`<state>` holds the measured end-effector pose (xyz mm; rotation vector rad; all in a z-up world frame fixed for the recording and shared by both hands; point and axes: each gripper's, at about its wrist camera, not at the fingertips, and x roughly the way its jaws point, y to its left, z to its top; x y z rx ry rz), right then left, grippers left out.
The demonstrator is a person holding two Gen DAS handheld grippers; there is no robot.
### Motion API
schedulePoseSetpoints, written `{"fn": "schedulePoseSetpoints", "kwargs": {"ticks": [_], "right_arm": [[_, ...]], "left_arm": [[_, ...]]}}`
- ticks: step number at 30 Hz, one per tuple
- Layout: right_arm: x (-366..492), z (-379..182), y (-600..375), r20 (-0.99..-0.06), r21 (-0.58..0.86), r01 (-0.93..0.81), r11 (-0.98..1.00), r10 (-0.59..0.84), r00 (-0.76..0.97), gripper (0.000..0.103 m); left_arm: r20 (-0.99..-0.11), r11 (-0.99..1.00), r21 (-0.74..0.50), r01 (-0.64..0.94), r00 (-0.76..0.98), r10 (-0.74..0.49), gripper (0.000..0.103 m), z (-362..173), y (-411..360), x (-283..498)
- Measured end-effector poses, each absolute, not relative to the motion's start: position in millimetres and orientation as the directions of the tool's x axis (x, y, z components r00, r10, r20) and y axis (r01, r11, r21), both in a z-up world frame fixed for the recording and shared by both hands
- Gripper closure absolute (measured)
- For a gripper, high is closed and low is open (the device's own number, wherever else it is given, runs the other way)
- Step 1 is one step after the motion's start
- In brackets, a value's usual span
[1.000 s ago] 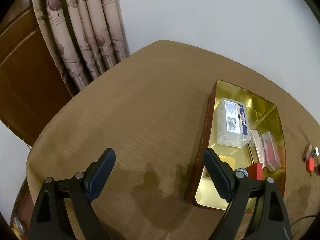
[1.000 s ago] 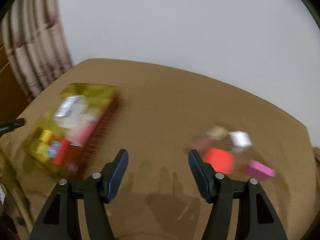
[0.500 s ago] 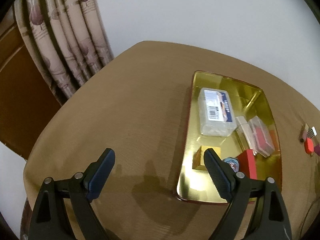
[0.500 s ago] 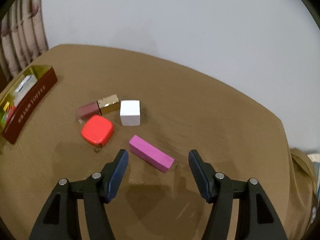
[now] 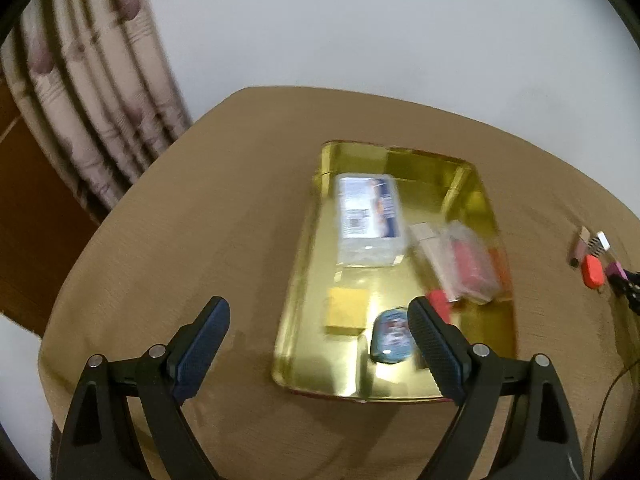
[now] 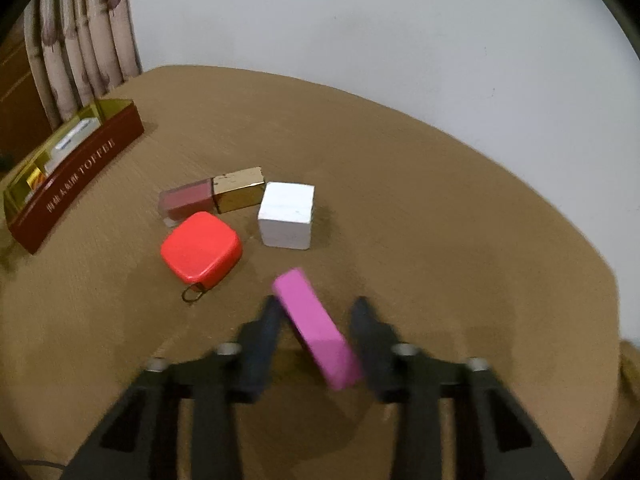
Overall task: Organize rigid objects
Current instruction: 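Move the right gripper to the pink block and grasp it, then reach the left gripper to the red square tape measure and close on it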
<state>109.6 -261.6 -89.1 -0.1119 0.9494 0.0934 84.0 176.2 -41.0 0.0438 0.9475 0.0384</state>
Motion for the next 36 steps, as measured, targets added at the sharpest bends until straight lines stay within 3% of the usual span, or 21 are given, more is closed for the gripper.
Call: {"fn": "schedulePoseSetpoints", "kwargs": {"ticks": [6,15,21,26,36], "right_arm": [[102.8,-96.2,-261.7,-0.785,-0.005,-0.022,1.0,0.01,0.619,0.088],[61.2,-101.1,-290.0,-0.757,-0.034,0.337,0.941,-0.244,0.606,0.088],[45.9,-104.6,-290.0,-0.748,-0.027,0.412,0.911,-0.292,0.596,0.088],[44.2,-105.7,-287.0,-0.749,-0.025,0.416,0.909,-0.292,0.595,0.088],[29.2,-107.4,-314.2,-0.749,0.021,0.413,0.91,-0.26,0.609,0.088]], "left_arm": [[-0.819,0.993,0.046,0.113,0.573,-0.028,0.014,-35.3,117.8,94.8],[-0.837,0.944,0.015,0.331,0.52,-0.169,0.014,-40.0,6.8,95.7],[-0.867,0.892,-0.076,0.446,0.413,-0.28,0.014,-49.7,-73.0,97.1],[-0.903,0.888,-0.161,0.43,0.299,-0.309,0.014,-69.5,-125.4,116.7],[-0.94,0.923,-0.199,0.33,0.202,-0.275,0.021,-98.6,-163.6,160.1]]}}
